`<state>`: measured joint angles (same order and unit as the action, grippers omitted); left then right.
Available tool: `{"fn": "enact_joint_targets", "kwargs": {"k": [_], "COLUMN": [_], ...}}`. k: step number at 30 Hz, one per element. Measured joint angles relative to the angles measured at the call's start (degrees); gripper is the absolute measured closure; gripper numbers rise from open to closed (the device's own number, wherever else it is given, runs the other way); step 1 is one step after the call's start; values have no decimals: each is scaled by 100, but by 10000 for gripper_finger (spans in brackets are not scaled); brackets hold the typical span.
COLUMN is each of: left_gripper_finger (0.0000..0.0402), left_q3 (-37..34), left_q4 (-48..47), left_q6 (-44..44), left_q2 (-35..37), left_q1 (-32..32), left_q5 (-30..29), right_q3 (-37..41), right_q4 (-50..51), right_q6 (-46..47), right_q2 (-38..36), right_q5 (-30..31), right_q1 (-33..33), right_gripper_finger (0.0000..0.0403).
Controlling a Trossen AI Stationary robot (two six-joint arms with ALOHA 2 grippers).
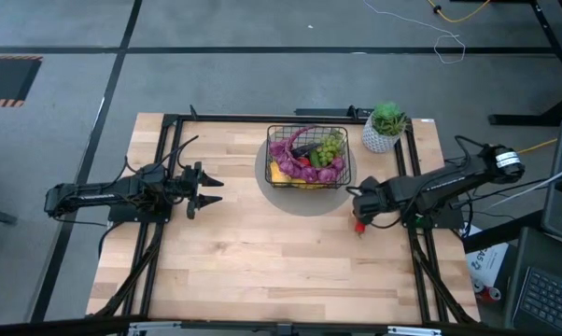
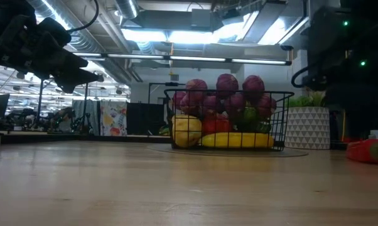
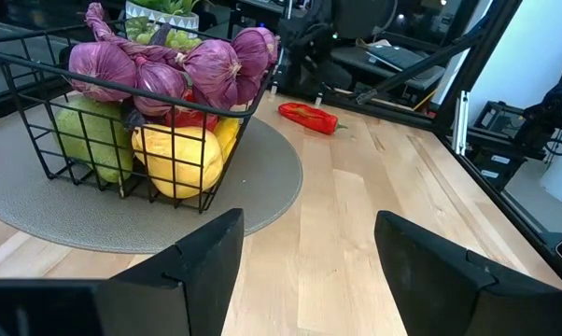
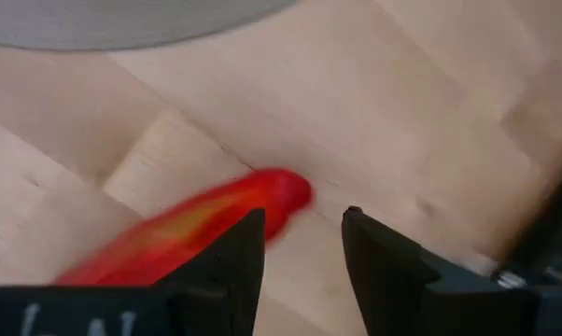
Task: Build produce basket
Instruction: Put the red chili pepper into the black wire basket
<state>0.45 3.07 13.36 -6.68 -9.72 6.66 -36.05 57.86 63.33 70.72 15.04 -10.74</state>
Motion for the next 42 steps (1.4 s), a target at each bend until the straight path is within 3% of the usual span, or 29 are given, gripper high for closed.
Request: {"fn": "enact_joint_targets", "kwargs": {"k": [6, 12, 15, 21, 25, 30, 37, 42], "left_gripper_finger": [164, 164, 164, 164, 164, 164, 164, 164], "left_q3": [1, 2, 0, 2, 1, 2, 2, 2], "left_q4": [0, 0, 1, 0, 0, 0, 0, 0], "left_q6": [0, 0, -1, -1, -1, -1, -2, -1], "left_q2": [0, 0, 0, 0, 0, 0, 0, 0], "left_q1": [1, 1, -1, 0, -1, 0, 1, 1], "left_q5": [0, 0, 0, 0, 0, 0, 0, 0], "right_q3": [439, 726, 712, 577, 577, 579, 577, 577], "right_q4": [-1449, -4277, -5132, -5124, -4520, -3828, -3854, -3577], "right_q6": [-252, -2310, -3045, -2891, -2547, -1794, -1081, -1126], "right_q2": [-1, 9, 7, 0, 0, 0, 0, 2], "right_q5": [-178, -1496, -2251, -2962, -3053, -2747, -2462, -2055], "right_q1": [1, -2, -2, -15, -296, -952, -1817, -2158], "right_gripper_finger": [258, 258, 258, 258, 258, 258, 258, 258]}}
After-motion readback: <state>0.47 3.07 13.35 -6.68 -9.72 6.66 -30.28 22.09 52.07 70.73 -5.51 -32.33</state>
